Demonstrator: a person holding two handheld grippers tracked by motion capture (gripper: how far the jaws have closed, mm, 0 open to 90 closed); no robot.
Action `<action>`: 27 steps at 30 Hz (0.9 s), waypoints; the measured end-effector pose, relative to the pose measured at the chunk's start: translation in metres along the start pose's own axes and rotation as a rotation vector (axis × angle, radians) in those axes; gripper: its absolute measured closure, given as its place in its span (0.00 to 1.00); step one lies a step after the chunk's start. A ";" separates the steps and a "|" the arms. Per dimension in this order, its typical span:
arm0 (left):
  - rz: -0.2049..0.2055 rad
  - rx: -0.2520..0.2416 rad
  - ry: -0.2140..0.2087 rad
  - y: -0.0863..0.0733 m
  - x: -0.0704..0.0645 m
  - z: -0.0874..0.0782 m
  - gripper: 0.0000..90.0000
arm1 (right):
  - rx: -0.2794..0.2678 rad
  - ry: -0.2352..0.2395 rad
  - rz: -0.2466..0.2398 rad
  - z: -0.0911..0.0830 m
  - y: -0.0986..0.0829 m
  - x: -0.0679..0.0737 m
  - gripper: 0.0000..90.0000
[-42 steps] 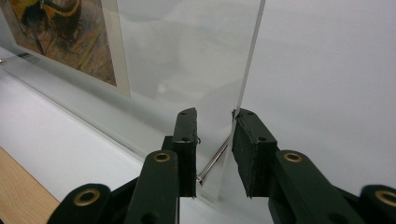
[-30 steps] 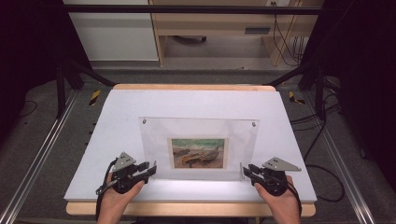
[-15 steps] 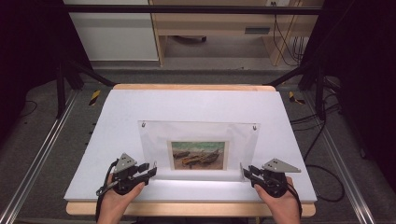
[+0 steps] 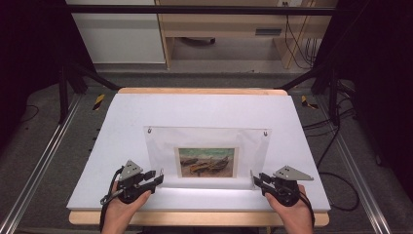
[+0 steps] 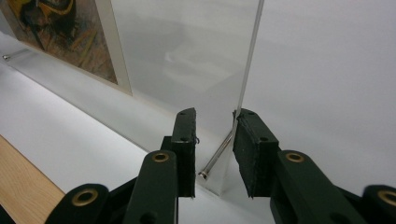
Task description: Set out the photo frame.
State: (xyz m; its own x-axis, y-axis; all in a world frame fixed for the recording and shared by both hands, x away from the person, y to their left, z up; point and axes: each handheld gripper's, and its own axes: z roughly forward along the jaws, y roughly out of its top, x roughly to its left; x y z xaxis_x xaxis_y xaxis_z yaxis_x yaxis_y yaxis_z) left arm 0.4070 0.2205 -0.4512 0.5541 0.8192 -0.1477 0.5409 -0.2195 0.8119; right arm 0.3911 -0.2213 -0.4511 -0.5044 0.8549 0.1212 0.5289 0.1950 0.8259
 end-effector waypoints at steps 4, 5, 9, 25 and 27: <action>0.002 0.002 0.002 0.000 0.000 0.000 0.65 | -0.003 -0.001 -0.002 0.000 0.000 0.000 0.78; 0.002 0.002 0.002 0.000 0.000 0.000 0.65 | -0.004 -0.003 -0.004 0.000 0.000 0.000 0.78; 0.007 0.004 0.007 0.000 -0.001 0.000 0.65 | -0.008 -0.004 -0.010 0.000 -0.001 0.000 0.78; 0.025 -0.022 0.032 0.000 -0.003 0.002 0.52 | -0.008 -0.006 -0.010 0.002 -0.001 0.002 0.69; 0.021 -0.029 0.032 0.001 -0.002 0.002 0.49 | -0.007 -0.008 -0.007 0.002 0.000 0.002 0.67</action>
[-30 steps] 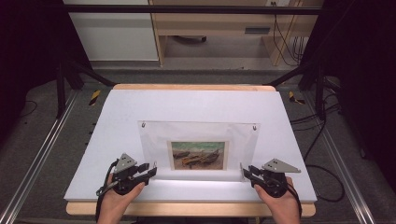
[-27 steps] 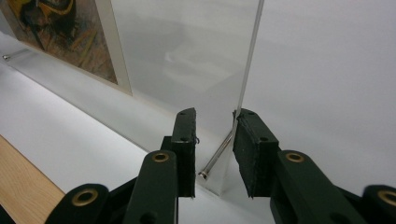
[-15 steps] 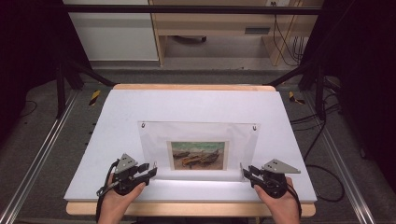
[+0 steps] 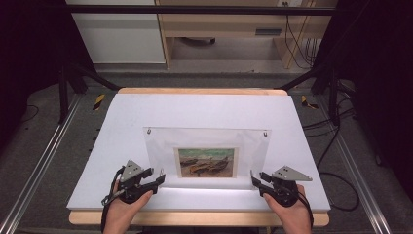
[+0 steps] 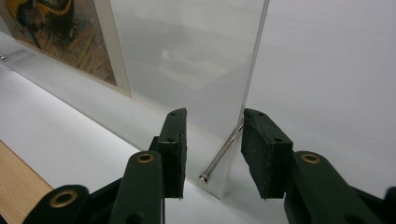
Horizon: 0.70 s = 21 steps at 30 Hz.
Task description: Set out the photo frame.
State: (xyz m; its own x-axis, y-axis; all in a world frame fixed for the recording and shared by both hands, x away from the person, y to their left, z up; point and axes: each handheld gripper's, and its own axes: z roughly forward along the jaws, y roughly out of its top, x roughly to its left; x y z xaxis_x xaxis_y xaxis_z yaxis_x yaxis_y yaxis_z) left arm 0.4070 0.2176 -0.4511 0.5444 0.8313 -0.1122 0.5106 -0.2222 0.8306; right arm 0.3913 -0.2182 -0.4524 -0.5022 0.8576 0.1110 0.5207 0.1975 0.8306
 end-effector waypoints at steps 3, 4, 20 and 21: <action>0.004 -0.010 0.000 0.001 -0.001 0.000 0.45 | -0.002 -0.004 0.003 0.000 0.000 0.000 0.62; 0.005 -0.011 0.000 0.001 -0.001 0.000 0.43 | -0.004 -0.007 0.004 0.001 0.000 0.000 0.59; 0.015 -0.041 -0.006 0.004 -0.005 0.003 0.13 | -0.049 -0.049 -0.054 0.003 0.006 0.005 0.20; 0.014 -0.045 -0.008 0.004 -0.005 0.003 0.12 | -0.054 -0.047 -0.054 0.004 0.006 0.005 0.18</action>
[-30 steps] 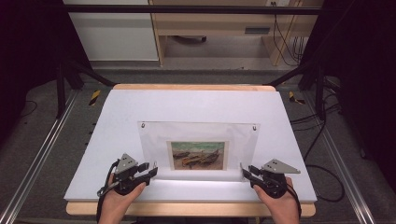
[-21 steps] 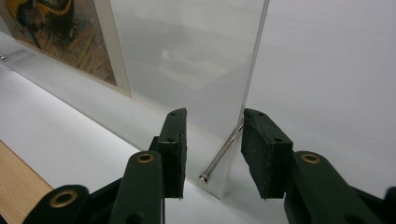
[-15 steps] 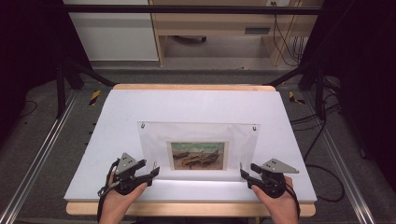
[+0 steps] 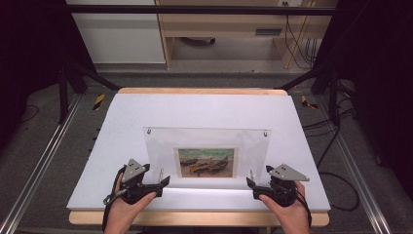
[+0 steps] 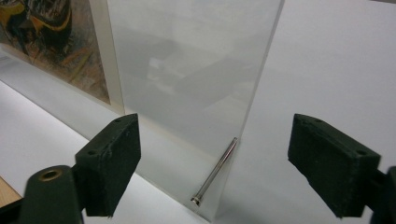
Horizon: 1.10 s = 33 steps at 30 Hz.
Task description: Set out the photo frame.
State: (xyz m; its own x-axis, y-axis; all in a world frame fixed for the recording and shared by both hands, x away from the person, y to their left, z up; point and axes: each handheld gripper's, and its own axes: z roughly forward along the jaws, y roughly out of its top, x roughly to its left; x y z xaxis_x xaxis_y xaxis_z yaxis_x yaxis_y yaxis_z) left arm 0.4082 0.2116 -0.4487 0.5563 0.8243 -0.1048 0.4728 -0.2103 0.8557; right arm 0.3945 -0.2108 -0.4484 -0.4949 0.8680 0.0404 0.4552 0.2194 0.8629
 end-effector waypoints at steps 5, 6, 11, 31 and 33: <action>0.019 -0.020 -0.011 0.000 0.000 -0.001 0.08 | -0.022 -0.017 -0.030 -0.001 0.002 0.002 0.12; 0.024 -0.020 -0.014 0.000 0.000 -0.001 0.08 | -0.028 -0.022 -0.033 -0.001 0.002 0.002 0.11; 0.046 -0.037 -0.022 0.001 0.000 -0.003 0.07 | -0.067 -0.031 -0.049 -0.005 0.004 0.004 0.08; 0.054 -0.075 -0.002 -0.003 0.007 -0.022 0.06 | -0.127 -0.065 -0.044 -0.026 0.002 0.006 0.07; 0.051 -0.084 0.005 -0.004 0.008 -0.024 0.06 | -0.132 -0.068 -0.038 -0.028 0.000 0.005 0.07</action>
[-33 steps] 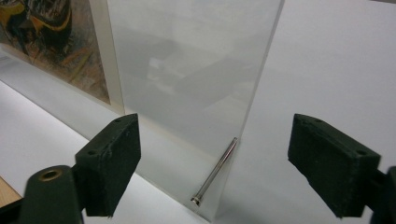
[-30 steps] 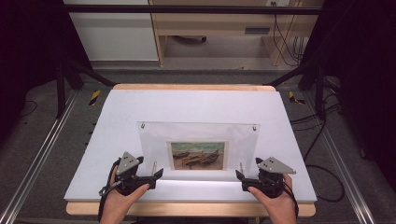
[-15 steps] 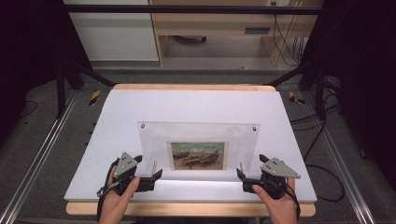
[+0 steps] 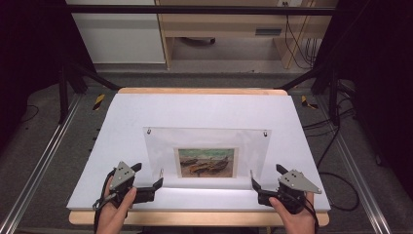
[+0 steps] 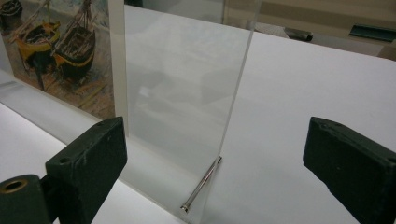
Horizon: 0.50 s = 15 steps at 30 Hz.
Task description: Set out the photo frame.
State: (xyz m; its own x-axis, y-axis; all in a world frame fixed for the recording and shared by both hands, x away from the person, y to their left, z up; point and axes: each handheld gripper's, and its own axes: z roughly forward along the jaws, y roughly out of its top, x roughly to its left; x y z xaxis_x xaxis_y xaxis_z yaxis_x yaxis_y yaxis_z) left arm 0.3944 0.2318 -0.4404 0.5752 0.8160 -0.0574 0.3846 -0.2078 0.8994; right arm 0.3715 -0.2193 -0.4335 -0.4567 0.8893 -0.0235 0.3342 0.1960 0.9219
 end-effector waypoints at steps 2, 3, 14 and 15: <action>0.005 -0.004 0.005 -0.001 0.001 -0.003 0.06 | -0.002 -0.005 0.005 -0.002 -0.001 -0.001 0.07; 0.003 -0.009 0.008 -0.001 0.002 -0.004 0.06 | -0.003 -0.009 0.006 -0.003 -0.002 -0.002 0.07; 0.025 -0.022 0.056 -0.006 0.015 -0.019 0.07 | -0.017 -0.056 0.047 -0.021 -0.011 -0.012 0.08; 0.027 -0.021 0.061 -0.006 0.017 -0.021 0.07 | -0.015 -0.061 0.051 -0.022 -0.012 -0.014 0.08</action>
State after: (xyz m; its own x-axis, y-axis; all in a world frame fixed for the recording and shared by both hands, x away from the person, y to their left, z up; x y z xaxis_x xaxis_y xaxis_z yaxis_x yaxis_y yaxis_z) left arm 0.3870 0.2580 -0.4378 0.5398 0.8417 -0.0074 0.3540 -0.2191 0.9092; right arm 0.3553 -0.2431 -0.4358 -0.3883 0.9215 0.0001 0.3429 0.1443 0.9282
